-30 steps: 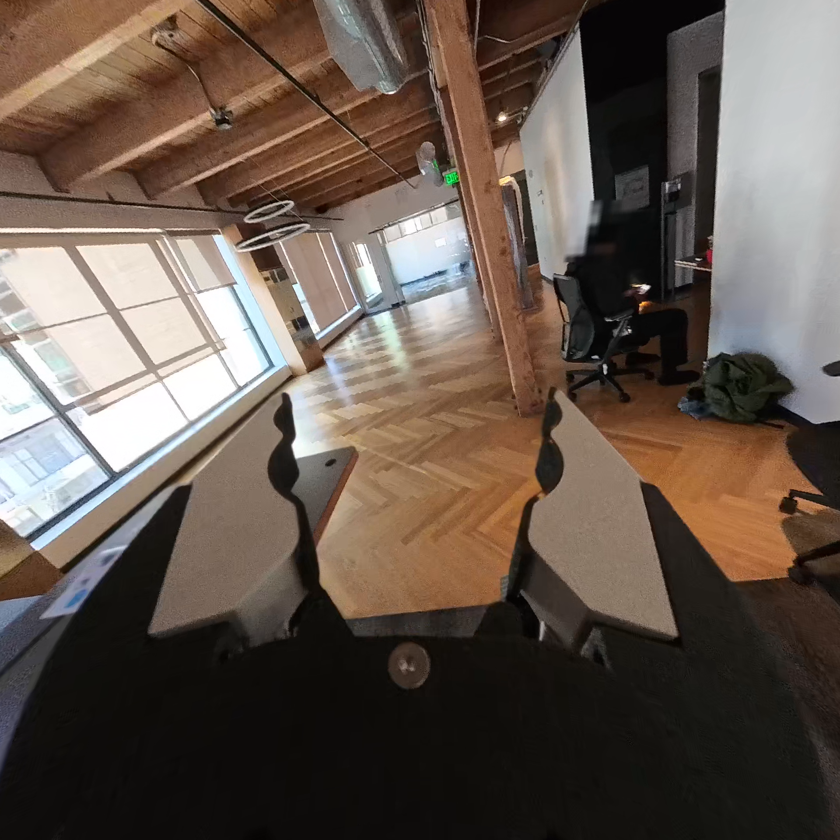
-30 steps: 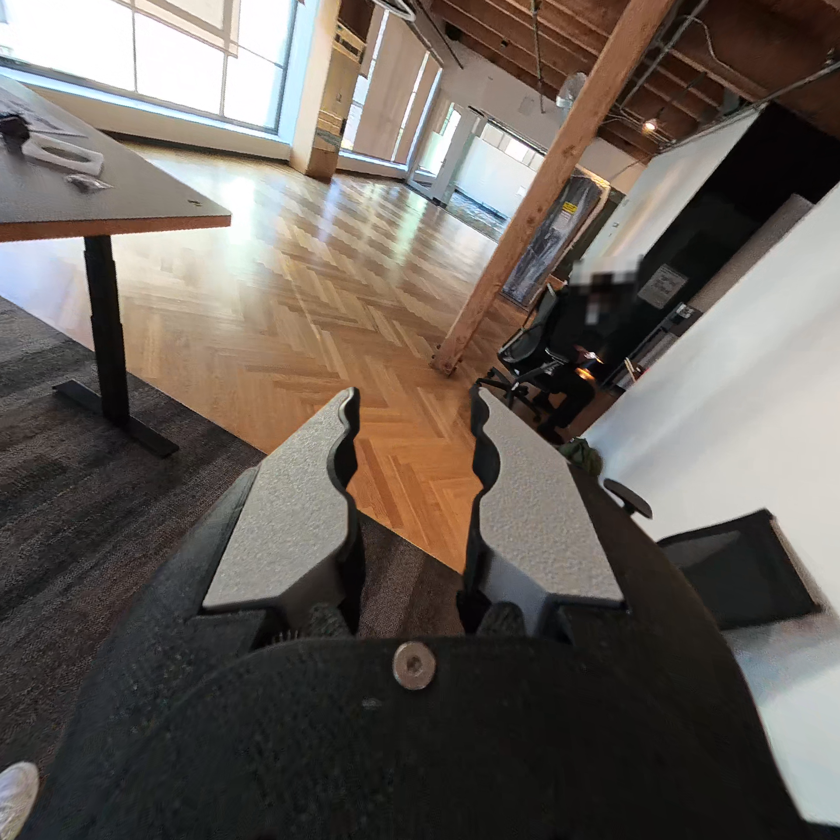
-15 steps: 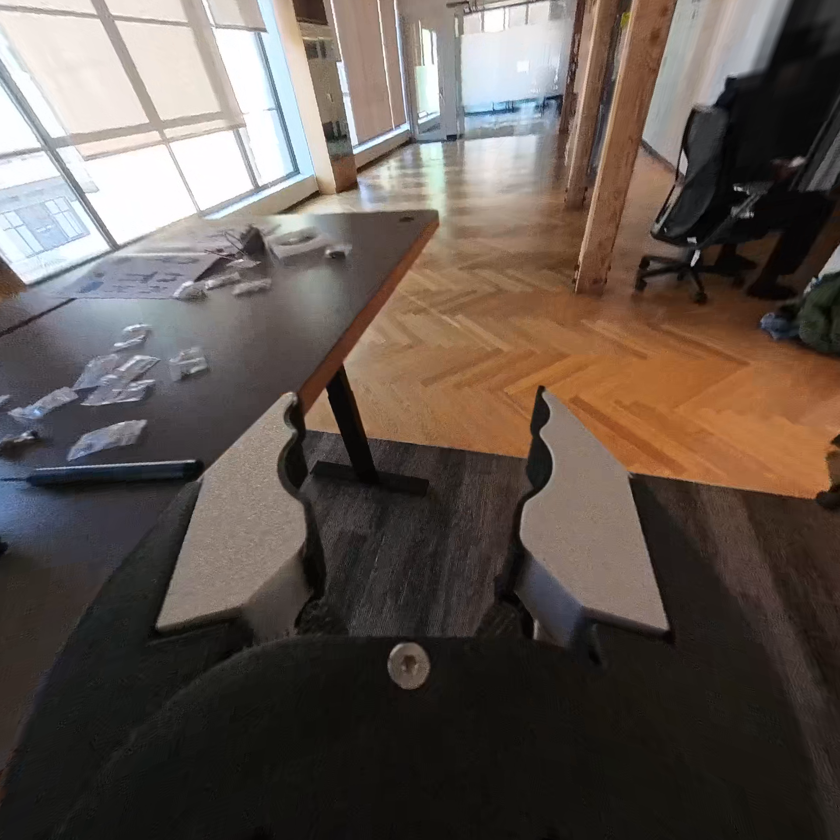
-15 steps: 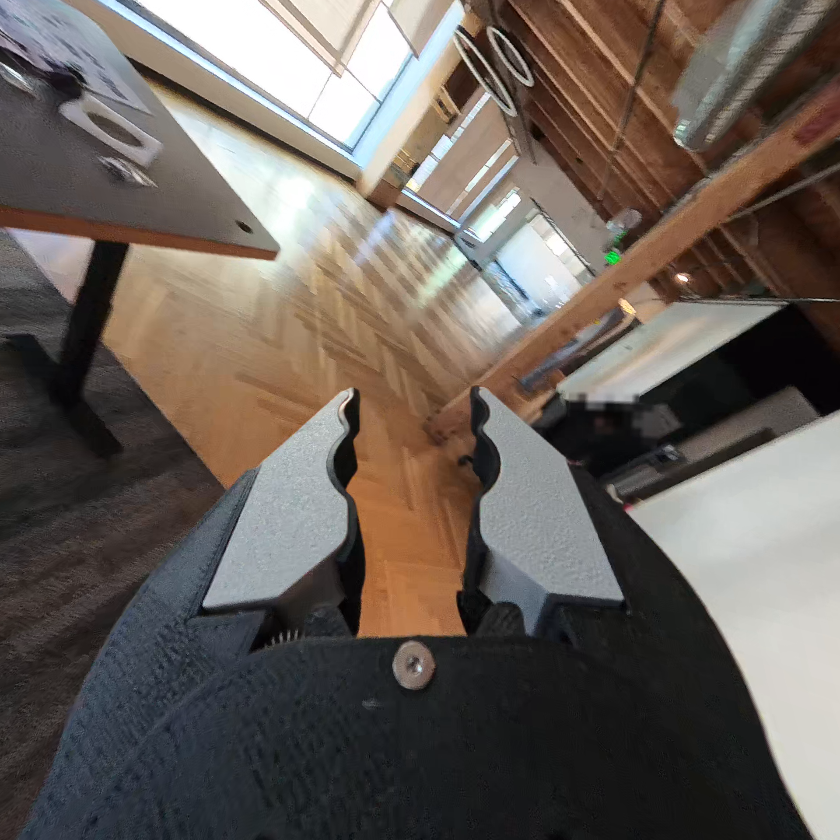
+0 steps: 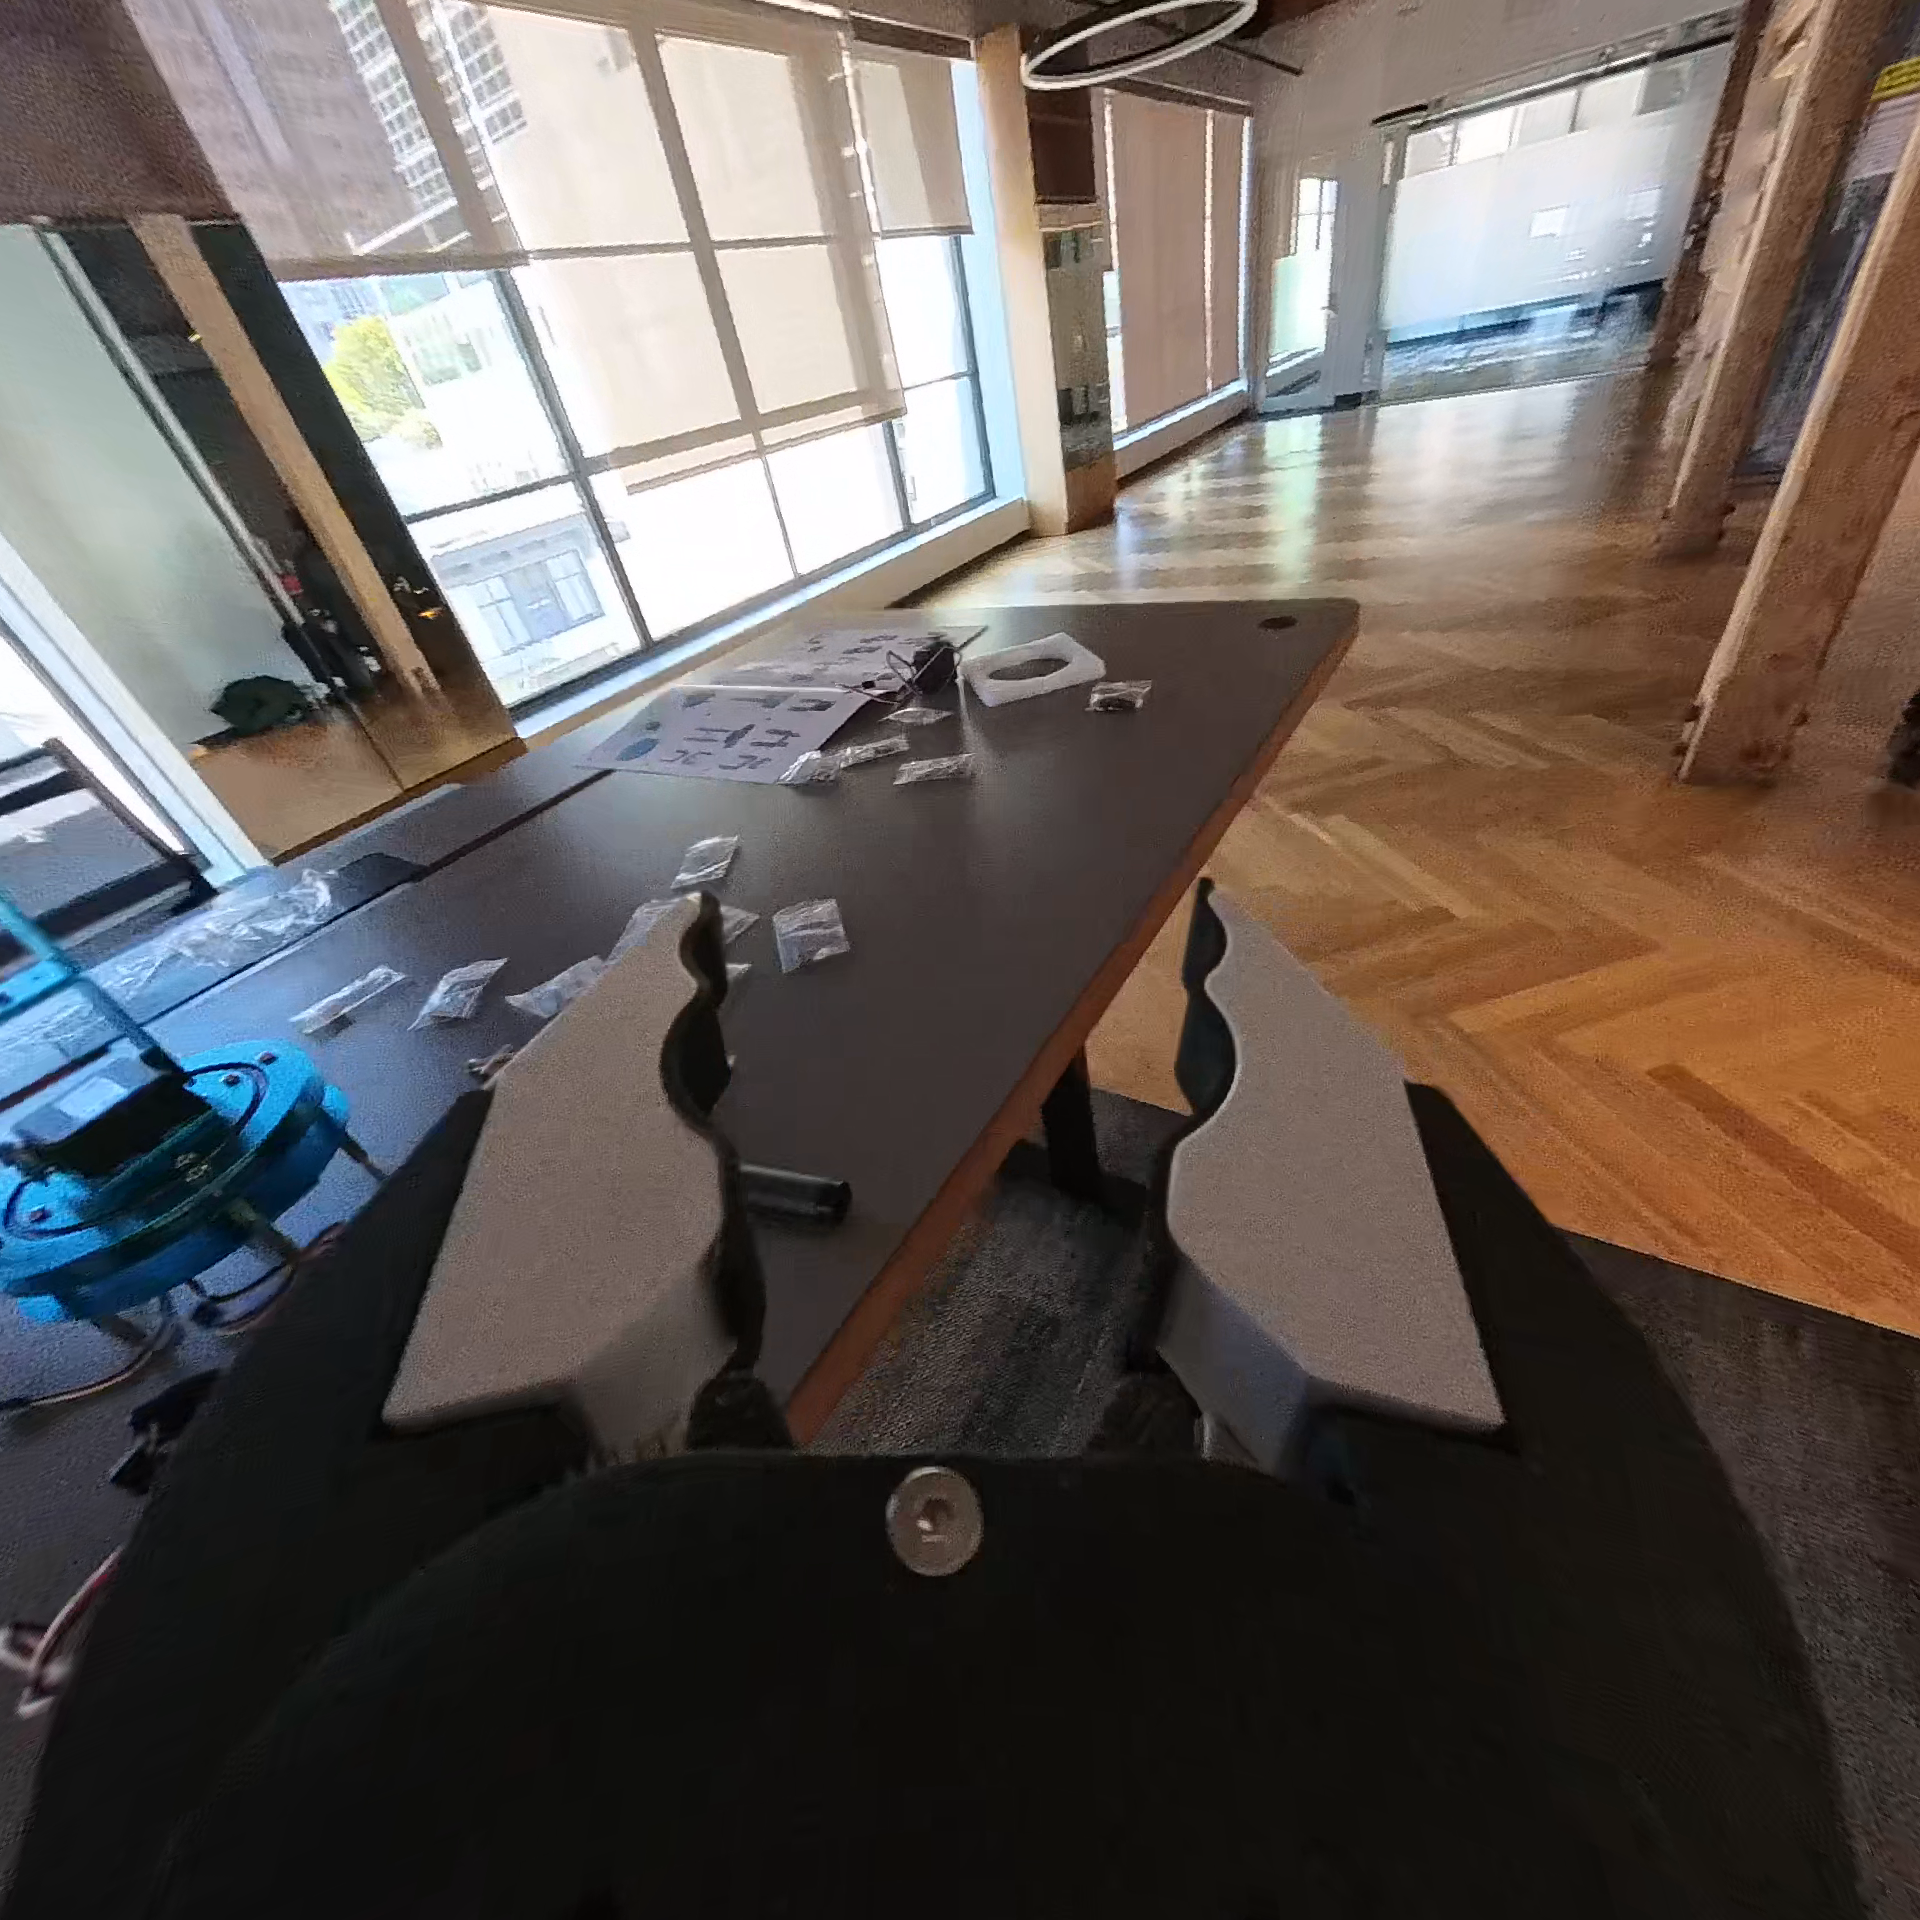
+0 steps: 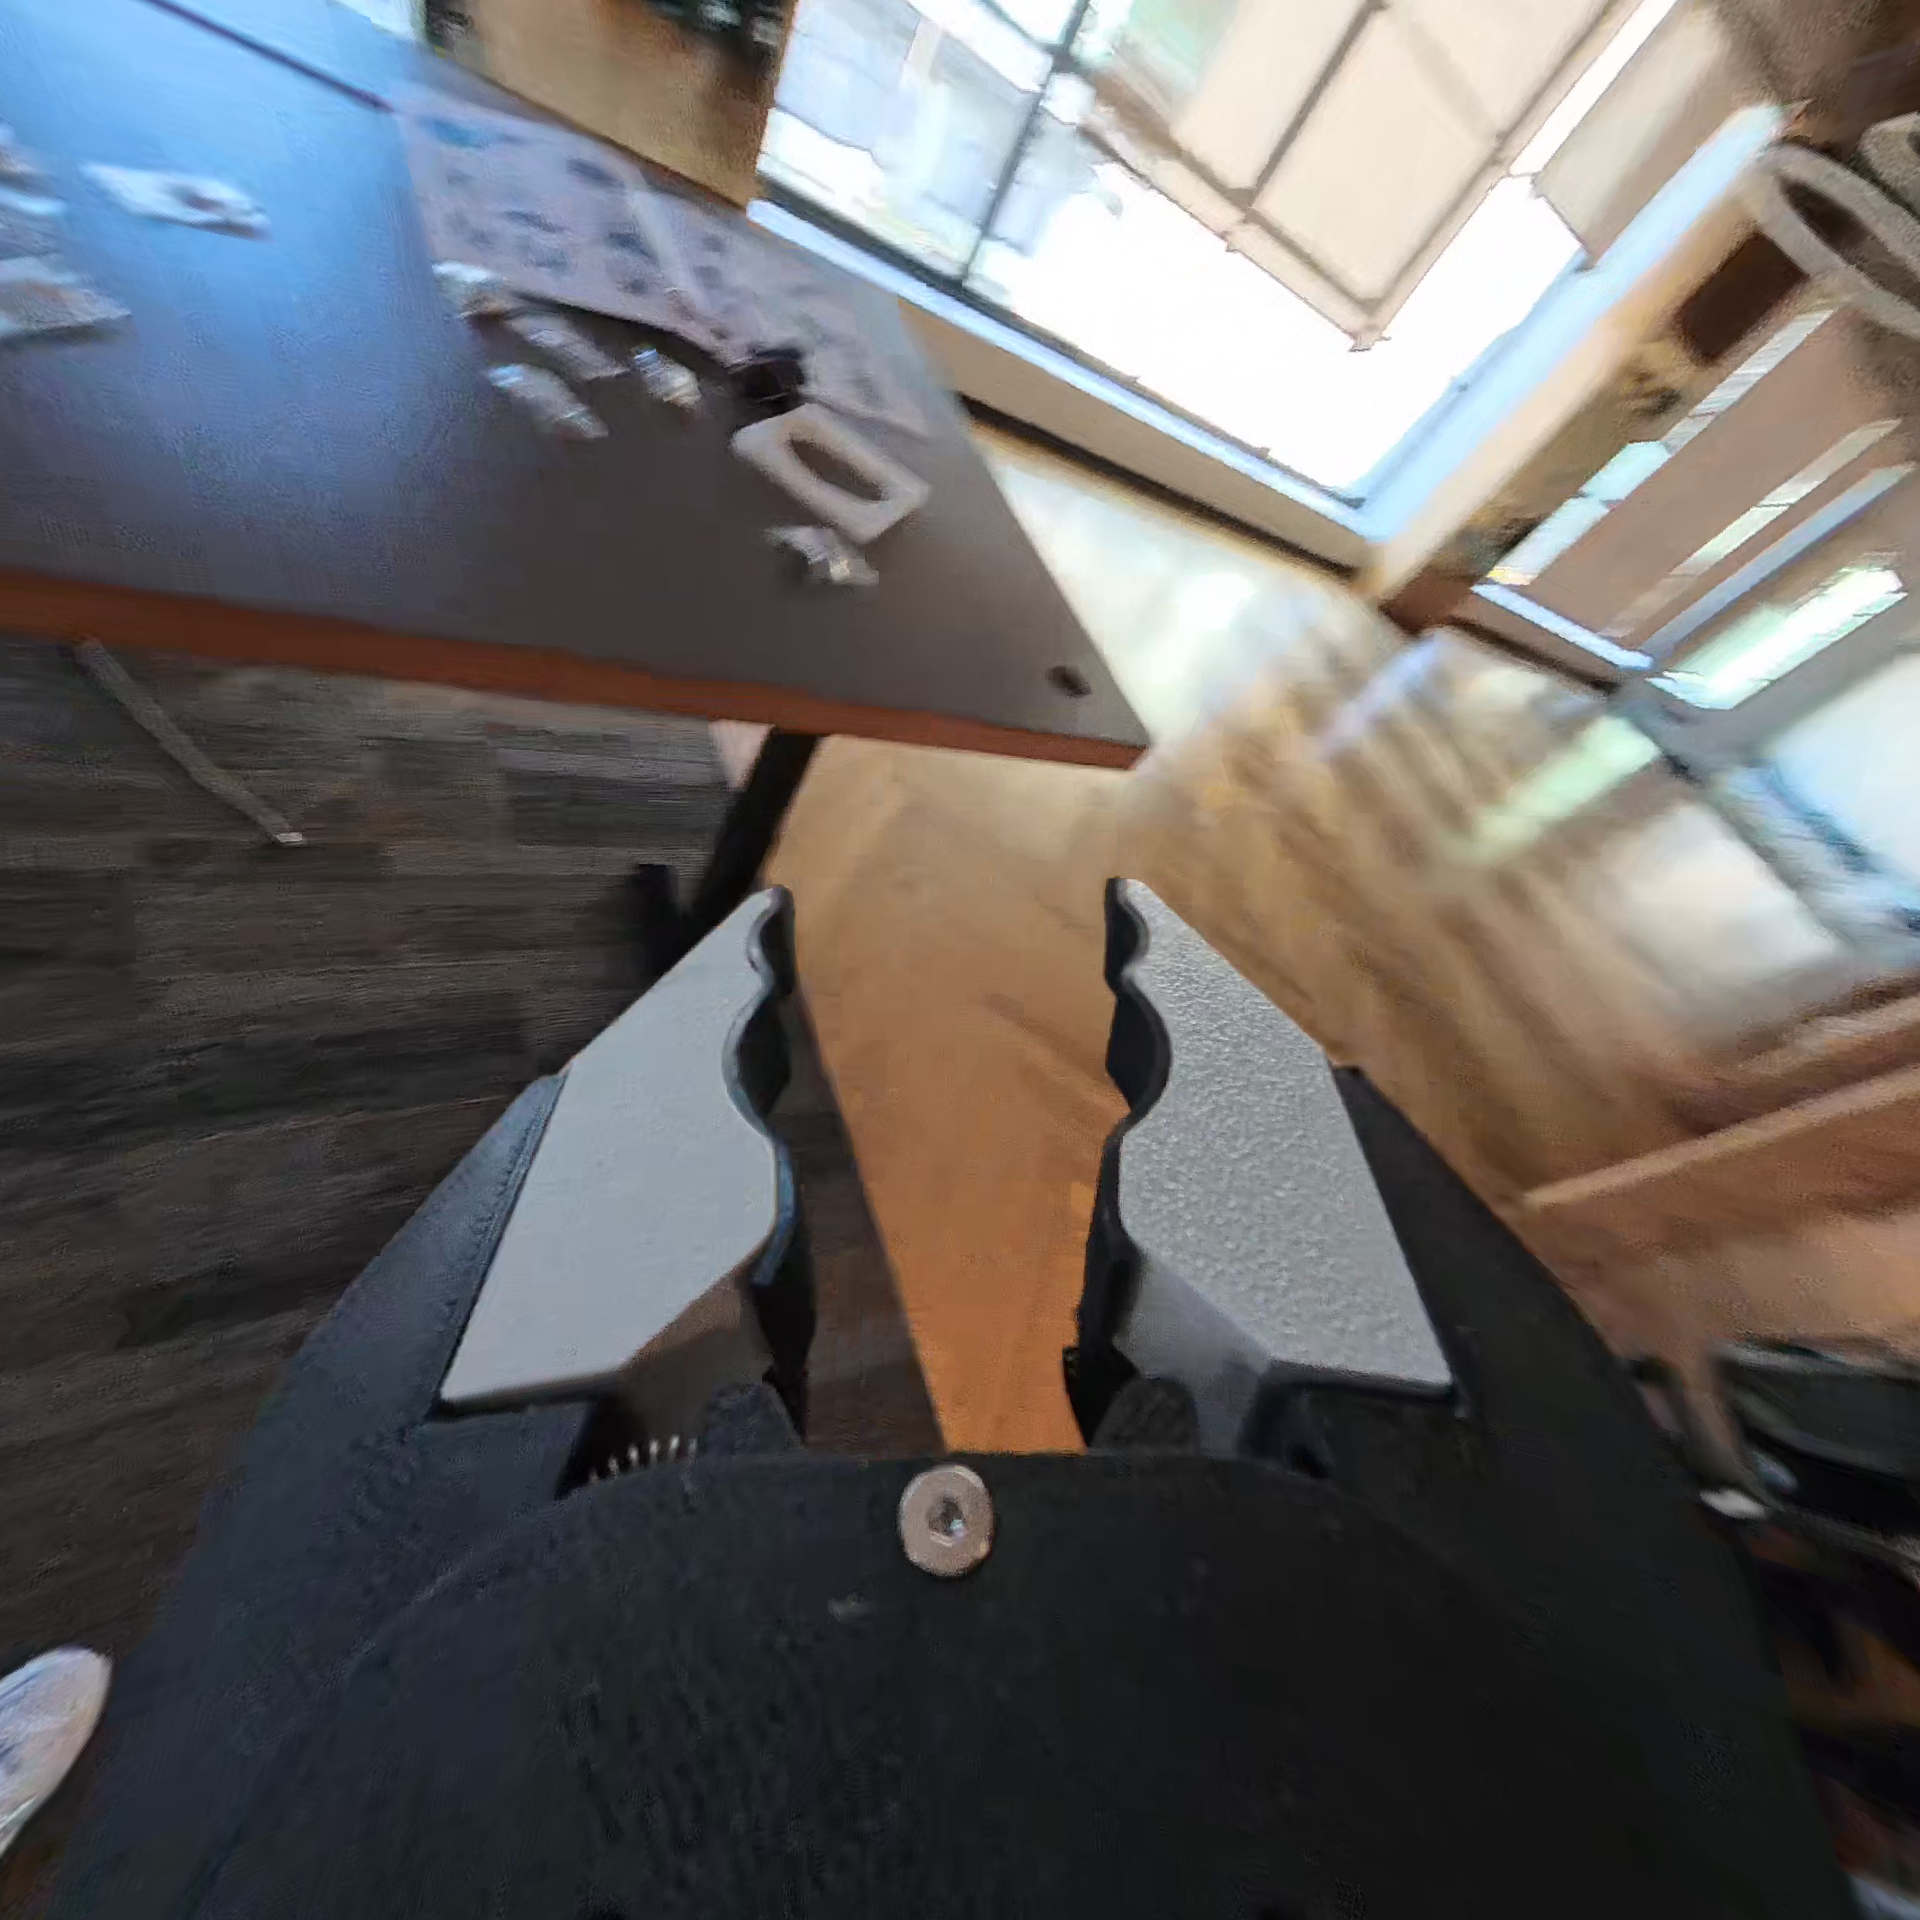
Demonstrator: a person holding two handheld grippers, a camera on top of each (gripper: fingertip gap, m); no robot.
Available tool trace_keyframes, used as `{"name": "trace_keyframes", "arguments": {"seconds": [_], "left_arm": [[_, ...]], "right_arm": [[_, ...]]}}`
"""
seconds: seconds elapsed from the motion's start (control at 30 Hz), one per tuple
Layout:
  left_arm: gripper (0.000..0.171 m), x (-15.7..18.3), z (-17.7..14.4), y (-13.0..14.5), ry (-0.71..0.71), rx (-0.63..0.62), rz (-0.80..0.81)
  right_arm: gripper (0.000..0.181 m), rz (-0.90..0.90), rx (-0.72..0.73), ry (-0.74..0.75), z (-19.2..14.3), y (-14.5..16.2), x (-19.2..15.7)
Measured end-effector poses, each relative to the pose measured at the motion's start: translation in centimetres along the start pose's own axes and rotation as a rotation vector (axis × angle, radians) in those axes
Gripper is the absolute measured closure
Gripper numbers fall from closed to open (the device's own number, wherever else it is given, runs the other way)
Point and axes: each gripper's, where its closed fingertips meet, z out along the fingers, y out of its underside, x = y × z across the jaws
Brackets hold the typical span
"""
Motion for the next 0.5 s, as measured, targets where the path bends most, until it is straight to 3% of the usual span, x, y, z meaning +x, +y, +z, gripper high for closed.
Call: {"name": "trace_keyframes", "arguments": {"seconds": [0.07,0.17,0.23,0.37,0.5], "left_arm": [[0.092,-0.3,-0.3,1.2,-0.058,-0.012,0.009],[0.093,-0.4,0.2,3.9,-0.150,-0.082,-0.061],[0.103,0.6,1.2,5.0,-0.185,-0.108,-0.113],[0.116,4.8,6.4,4.4,-0.185,-0.068,-0.182],[0.127,10.2,13.9,1.8,-0.088,0.010,-0.351]], "right_arm": [[0.113,0.035,-0.009,-0.078,2.4,6.3,0.0],[0.113,0.119,-0.148,-0.114,5.2,17.1,2.8],[0.131,0.208,-0.158,-0.196,6.9,20.2,5.1],[0.156,0.239,0.086,-0.386,11.4,15.4,10.4],[0.158,0.139,0.155,-0.574,18.4,11.7,11.8]]}}
